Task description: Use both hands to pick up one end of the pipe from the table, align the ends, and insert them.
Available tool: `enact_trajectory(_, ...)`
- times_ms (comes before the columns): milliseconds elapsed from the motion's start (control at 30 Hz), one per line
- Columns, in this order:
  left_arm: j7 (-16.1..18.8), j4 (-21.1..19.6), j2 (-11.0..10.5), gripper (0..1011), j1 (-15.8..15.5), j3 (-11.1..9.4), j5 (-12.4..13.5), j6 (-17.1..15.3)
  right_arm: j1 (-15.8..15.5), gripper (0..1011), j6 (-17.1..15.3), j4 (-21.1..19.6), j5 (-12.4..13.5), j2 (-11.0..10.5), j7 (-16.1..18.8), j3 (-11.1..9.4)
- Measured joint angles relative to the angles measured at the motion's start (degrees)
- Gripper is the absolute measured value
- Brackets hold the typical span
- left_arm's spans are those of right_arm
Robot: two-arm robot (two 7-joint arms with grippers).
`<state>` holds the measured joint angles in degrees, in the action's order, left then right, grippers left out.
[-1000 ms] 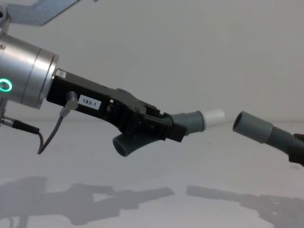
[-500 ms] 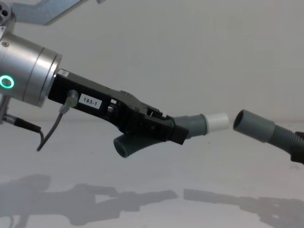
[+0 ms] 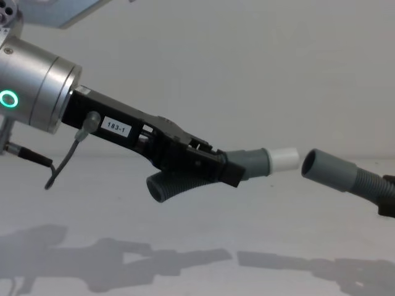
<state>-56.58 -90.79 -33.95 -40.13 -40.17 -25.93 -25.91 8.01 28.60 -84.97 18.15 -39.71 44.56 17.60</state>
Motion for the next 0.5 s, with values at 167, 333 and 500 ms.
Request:
enact_trajectory(167, -0.9, 0.3, -0.1, 322, -0.6, -0.5, -0.4, -0.3, 0.3, 216, 0.0, 0.1, -0.6, 0.0, -0.3, 0.4)
enact_trajectory(333, -1.7, 0.5, -0.1, 322, -1.0, -1.0, -0.9, -0.6, 0.6, 216, -0.4, 0.1, -1.1, 0.0, -0.8, 0.7)
enact_trajectory(500, -2.4, 0.6, -0.2, 322, -1.4, -1.5, -1.4, -0.8, 0.8, 215, -0.7, 0.0, -1.3, -0.1, -1.1, 1.0)
